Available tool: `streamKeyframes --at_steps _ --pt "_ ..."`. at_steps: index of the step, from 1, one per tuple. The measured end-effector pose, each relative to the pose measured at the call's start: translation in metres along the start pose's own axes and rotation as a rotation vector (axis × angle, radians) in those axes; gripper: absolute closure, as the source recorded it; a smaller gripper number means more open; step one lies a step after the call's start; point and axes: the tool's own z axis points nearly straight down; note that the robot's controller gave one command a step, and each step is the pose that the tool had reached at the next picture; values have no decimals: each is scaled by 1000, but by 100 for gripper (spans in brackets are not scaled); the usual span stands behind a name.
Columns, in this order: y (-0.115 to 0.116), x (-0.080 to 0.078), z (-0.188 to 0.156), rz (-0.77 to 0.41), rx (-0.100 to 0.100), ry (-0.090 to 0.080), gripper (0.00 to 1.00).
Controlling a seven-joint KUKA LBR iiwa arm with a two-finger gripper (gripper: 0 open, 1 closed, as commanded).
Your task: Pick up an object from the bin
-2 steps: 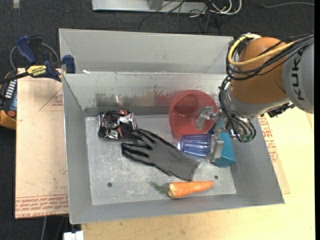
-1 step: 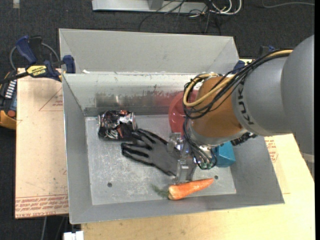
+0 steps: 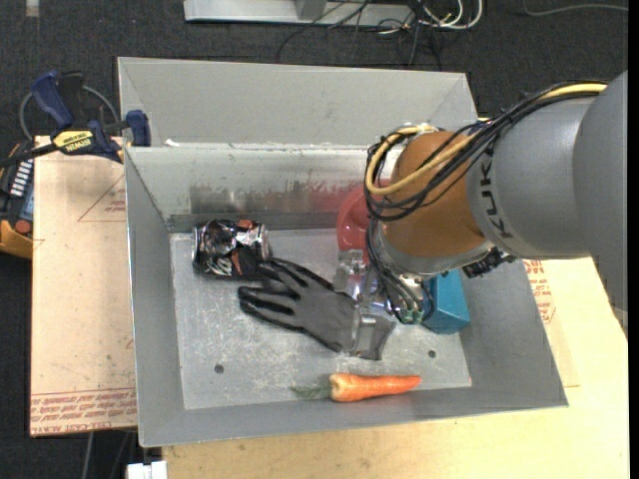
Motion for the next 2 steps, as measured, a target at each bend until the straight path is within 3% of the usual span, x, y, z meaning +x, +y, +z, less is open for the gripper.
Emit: streamKeyframes --at_steps 1,2 --pt "0 19 10 273 -2 0 0" --pt "5 -25 45 53 0 -1 0"
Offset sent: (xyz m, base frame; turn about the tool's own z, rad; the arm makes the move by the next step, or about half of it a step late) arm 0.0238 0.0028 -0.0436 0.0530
